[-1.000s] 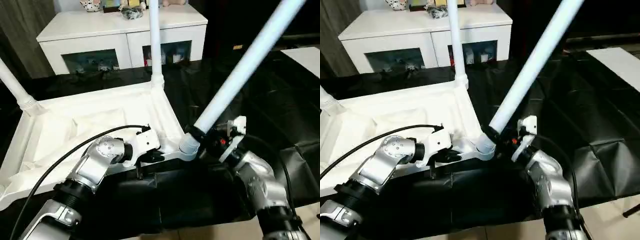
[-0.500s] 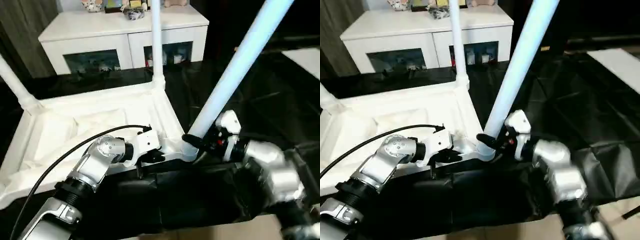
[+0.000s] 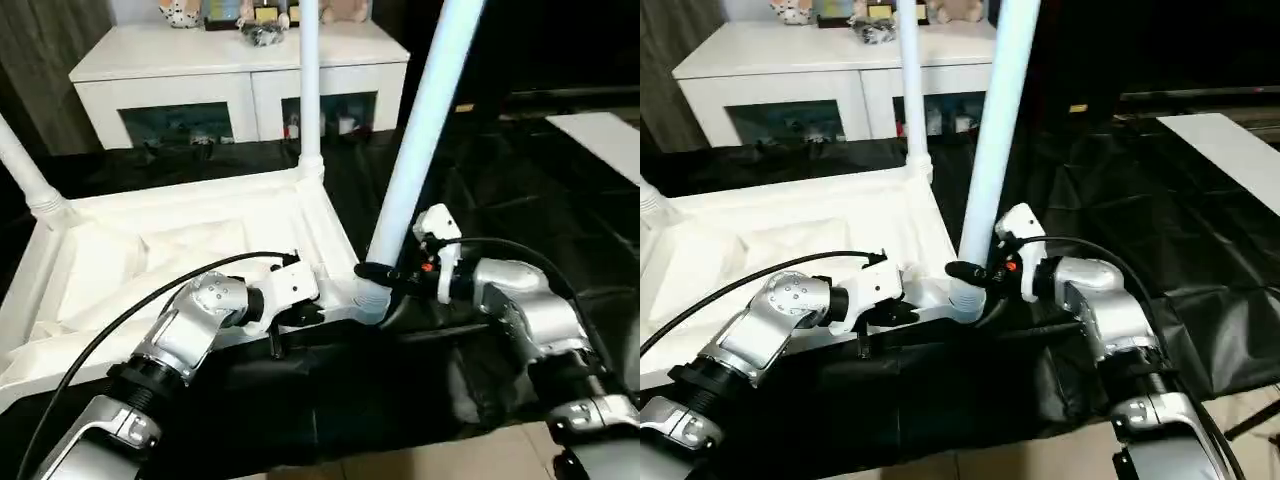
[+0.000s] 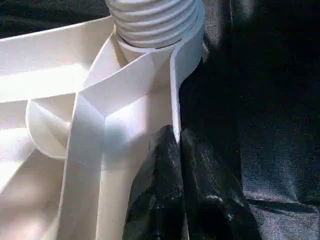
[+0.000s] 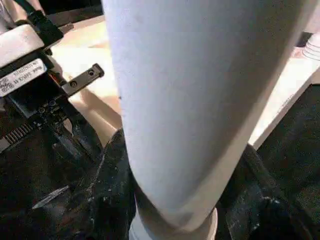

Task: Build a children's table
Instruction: Insert table leg to table base

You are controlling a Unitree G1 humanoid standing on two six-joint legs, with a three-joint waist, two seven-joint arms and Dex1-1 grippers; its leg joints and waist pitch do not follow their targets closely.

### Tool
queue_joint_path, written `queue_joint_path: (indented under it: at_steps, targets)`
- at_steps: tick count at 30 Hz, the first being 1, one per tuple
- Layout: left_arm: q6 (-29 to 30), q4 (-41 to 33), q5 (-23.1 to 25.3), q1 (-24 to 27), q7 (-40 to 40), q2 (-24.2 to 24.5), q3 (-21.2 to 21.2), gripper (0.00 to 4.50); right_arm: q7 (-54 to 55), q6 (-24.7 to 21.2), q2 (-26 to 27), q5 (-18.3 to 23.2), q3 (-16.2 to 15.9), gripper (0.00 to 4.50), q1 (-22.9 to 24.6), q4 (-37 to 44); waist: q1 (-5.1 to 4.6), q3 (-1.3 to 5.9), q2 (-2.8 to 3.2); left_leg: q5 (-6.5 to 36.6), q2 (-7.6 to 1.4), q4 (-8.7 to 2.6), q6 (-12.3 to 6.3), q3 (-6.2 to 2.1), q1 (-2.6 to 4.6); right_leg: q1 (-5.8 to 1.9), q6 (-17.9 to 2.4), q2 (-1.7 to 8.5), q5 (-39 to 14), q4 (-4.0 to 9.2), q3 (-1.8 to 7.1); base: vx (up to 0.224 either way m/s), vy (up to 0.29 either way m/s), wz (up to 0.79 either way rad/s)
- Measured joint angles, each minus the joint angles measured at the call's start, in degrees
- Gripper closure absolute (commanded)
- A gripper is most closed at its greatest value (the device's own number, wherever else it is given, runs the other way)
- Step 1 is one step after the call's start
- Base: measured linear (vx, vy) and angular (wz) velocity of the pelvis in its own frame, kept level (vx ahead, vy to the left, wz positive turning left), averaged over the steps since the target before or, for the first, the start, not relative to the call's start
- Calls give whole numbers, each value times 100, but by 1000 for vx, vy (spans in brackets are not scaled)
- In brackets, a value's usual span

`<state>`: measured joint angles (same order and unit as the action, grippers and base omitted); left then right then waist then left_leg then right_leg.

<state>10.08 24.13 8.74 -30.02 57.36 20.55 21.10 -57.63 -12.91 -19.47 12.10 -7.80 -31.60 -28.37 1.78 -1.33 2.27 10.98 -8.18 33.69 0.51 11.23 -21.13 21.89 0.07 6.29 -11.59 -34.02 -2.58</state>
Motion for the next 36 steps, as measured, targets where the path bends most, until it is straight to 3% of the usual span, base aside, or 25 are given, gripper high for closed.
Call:
queue_joint_path:
  at_steps: [27,33,36]
  targets:
    - [-18,212,56,-72,24,123,77,450,546,640,483,-175,-33,265,-50,-559,-40,0,5,21,12,-78,29,-22,105,4,55,-6,-36,138,-2,0,0,0]
    - [261,527,139,-295,-172,3,-12,450,1764,704,970,-325,32,266,-169,-744,-198,-30,77,24,26,-82,34,-130,105,-10,53,-6,-50,235,-101,0,0,0]
    - [673,895,128,-506,-779,-455,-189,450,2782,703,1214,-505,129,266,-213,-841,-225,-59,127,25,26,-141,35,-160,123,-57,56,-4,-119,330,-169,-17,4,0]
